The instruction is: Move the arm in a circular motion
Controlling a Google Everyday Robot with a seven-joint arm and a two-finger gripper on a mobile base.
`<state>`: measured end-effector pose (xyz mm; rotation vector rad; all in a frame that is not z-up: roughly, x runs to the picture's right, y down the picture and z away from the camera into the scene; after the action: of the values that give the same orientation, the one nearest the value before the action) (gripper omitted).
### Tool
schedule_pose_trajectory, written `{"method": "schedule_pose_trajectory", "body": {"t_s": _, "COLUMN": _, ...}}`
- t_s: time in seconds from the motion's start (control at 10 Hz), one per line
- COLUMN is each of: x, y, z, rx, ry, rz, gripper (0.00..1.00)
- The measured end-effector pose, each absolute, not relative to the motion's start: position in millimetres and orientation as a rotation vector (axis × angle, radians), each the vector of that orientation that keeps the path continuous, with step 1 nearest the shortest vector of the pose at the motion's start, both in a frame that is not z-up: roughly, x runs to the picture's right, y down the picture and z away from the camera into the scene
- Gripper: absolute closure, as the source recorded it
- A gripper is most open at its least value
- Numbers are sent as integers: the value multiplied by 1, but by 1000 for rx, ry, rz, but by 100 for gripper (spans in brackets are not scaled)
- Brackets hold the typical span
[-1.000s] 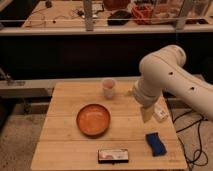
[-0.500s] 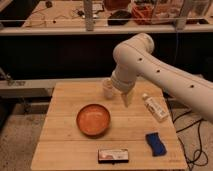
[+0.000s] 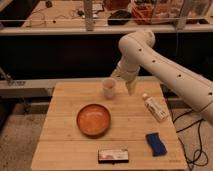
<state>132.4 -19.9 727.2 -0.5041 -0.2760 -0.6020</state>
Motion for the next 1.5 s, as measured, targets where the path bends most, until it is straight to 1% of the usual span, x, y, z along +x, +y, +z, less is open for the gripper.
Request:
{"method": "schedule_pose_trajectory", "body": {"t_s": 0.1, "x": 167, "y": -13, "z": 749, "rx": -536, "ry": -252, "rz": -548, "gripper": 20}}
{"method": "schedule_pose_trajectory", "body": {"t_s": 0.4, "x": 243, "y": 11, "z": 786, "rx": -611, "ry": -191, "rz": -425, "gripper": 20}}
{"method": "schedule_pose_trajectory", "body": {"t_s": 0.7, "x": 310, "y": 43, "z": 792, "rx": -668, "ry": -115, "rz": -323, "gripper": 20}}
{"method": "schedule_pose_trajectory", "body": {"t_s": 0.9, "x": 337, "y": 62, "z": 780, "rx": -689, "ry": -71, "rz": -272, "gripper": 20}}
{"method": "schedule_pose_trajectory", "body": {"t_s": 1.2, "x": 351, "y": 83, "z": 754, "rx": -688, "ry": -27, "rz": -224, "gripper": 20}}
{"method": "schedule_pose_trajectory", "body": {"t_s": 1.3, "x": 345, "y": 90, "z": 739, "rx": -681, "ry": -21, "rz": -208, "gripper": 20}}
{"method": "schedule_pose_trajectory", "body": {"t_s": 1.5, "x": 334, "y": 119, "z": 691, "rx": -671, "ry": -14, "rz": -163, "gripper": 20}}
